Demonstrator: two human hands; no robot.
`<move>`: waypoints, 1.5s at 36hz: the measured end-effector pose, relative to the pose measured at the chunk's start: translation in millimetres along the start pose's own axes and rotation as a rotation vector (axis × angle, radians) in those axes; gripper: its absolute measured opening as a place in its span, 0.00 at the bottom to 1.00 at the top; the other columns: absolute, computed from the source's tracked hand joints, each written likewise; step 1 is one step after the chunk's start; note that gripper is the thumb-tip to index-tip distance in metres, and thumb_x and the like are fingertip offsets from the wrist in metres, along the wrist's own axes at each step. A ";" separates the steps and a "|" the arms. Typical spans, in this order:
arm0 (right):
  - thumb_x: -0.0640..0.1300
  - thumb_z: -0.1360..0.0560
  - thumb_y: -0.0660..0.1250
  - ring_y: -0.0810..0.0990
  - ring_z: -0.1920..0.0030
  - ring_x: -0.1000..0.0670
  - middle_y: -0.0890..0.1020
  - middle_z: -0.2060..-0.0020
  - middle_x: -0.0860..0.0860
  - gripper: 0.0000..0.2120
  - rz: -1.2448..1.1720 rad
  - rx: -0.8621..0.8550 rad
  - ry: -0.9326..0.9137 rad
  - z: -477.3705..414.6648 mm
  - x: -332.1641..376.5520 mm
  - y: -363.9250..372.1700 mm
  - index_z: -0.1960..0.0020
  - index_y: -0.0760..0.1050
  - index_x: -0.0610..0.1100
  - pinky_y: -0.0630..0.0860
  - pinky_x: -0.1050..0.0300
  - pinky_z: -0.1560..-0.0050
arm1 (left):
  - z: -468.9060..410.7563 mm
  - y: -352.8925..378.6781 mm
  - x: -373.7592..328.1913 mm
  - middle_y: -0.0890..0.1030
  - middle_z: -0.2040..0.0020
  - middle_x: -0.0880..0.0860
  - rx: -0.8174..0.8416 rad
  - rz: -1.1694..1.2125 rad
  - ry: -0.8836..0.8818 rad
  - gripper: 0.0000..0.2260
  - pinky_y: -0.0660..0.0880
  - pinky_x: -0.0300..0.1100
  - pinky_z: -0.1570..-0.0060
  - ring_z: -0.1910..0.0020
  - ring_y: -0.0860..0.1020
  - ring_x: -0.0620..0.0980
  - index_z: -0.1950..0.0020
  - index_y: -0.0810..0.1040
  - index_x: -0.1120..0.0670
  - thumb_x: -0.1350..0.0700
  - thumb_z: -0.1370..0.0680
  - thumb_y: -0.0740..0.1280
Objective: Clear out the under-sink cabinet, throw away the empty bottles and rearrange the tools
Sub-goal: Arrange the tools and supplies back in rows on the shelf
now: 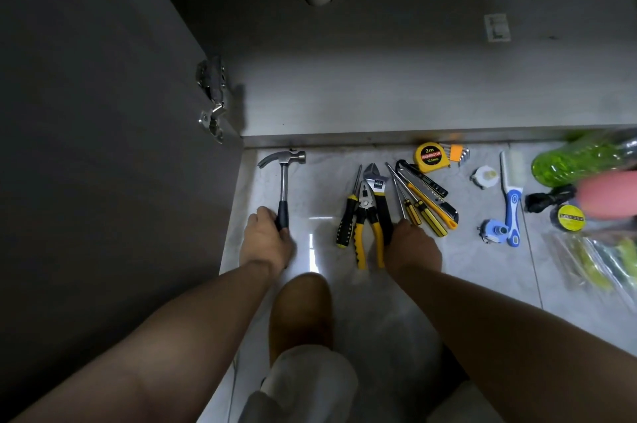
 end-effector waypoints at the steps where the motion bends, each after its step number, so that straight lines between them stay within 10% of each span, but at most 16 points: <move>1: 0.45 0.18 0.61 0.82 0.46 0.44 0.82 0.47 0.45 0.10 0.000 0.004 0.000 -1.3 -0.5 -0.9 0.40 0.74 0.42 0.79 0.50 0.48 | 1.0 -0.5 -0.8 0.75 0.44 0.56 -0.001 -0.006 0.002 0.10 0.76 0.53 0.45 0.46 0.76 0.58 0.43 0.72 0.57 0.60 0.22 0.68; 14: 0.43 0.24 0.70 0.84 0.50 0.44 0.84 0.51 0.45 0.11 -0.105 0.103 0.014 -2.4 -5.1 0.0 0.43 0.79 0.42 0.82 0.49 0.46 | 12.1 -2.1 -11.8 0.73 0.42 0.57 0.032 -0.064 -0.010 0.11 0.73 0.51 0.48 0.44 0.74 0.59 0.40 0.70 0.56 0.60 0.22 0.65; 21: 0.48 0.25 0.72 0.83 0.74 0.53 0.83 0.70 0.50 0.06 -0.340 0.203 -0.042 -7.8 -8.7 6.3 0.58 0.79 0.48 0.83 0.56 0.70 | 12.9 -2.8 -13.6 0.72 0.41 0.58 -0.012 -0.115 -0.008 0.09 0.74 0.55 0.46 0.43 0.74 0.60 0.40 0.69 0.57 0.58 0.19 0.61; 28: 0.47 0.21 0.69 0.81 0.72 0.48 0.80 0.71 0.48 0.13 -0.770 0.258 -0.115 11.7 0.5 4.6 0.62 0.77 0.42 0.75 0.55 0.70 | 19.2 -5.3 -35.9 0.74 0.49 0.53 -0.186 -0.018 0.124 0.05 0.74 0.50 0.50 0.49 0.75 0.55 0.48 0.72 0.55 0.55 0.20 0.63; 34: 0.45 0.20 0.68 0.81 0.71 0.50 0.80 0.67 0.48 0.11 -0.929 0.453 -0.223 35.6 42.9 6.6 0.58 0.76 0.39 0.70 0.62 0.75 | 32.3 26.1 -54.9 0.83 0.55 0.53 0.193 0.400 0.091 0.16 0.79 0.46 0.49 0.54 0.82 0.49 0.53 0.83 0.54 0.42 0.20 0.67; 40: 0.49 0.21 0.68 0.83 0.70 0.49 0.82 0.65 0.48 0.11 -0.800 0.549 -0.235 41.5 71.2 18.3 0.55 0.80 0.41 0.70 0.60 0.73 | 29.9 30.5 -52.7 0.82 0.57 0.67 0.278 0.629 -0.041 0.19 0.79 0.50 0.55 0.60 0.79 0.57 0.52 0.80 0.69 0.51 0.18 0.67; 43: 0.53 0.22 0.68 0.83 0.57 0.48 0.82 0.57 0.49 0.11 -0.423 0.307 -0.326 32.9 68.0 12.2 0.53 0.79 0.45 0.77 0.58 0.58 | 24.5 28.4 -43.4 0.75 0.66 0.62 0.172 0.570 -0.089 0.20 0.71 0.40 0.70 0.69 0.72 0.53 0.55 0.77 0.70 0.52 0.17 0.65; 48: 0.50 0.25 0.69 0.70 0.38 0.43 0.65 0.36 0.45 0.23 -0.026 -0.035 -0.393 31.4 50.8 6.4 0.33 0.67 0.53 0.79 0.51 0.49 | 12.0 19.8 -25.8 0.83 0.58 0.55 0.062 0.376 -0.070 0.16 0.74 0.43 0.56 0.58 0.80 0.53 0.54 0.82 0.57 0.48 0.16 0.62; 54: 0.55 0.26 0.69 0.68 0.34 0.42 0.60 0.32 0.43 0.33 0.139 0.038 -0.436 26.9 39.6 22.3 0.27 0.57 0.57 0.80 0.46 0.47 | 9.1 21.8 -33.2 0.81 0.57 0.53 0.056 0.298 -0.091 0.11 0.72 0.42 0.56 0.53 0.80 0.55 0.49 0.77 0.56 0.49 0.17 0.64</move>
Point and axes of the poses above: each hand's wrist, its own z-axis away from the middle knuckle, its own y-axis out of the palm, x = y × z, the point moved 6 cm from there along -z, towards the middle knuckle
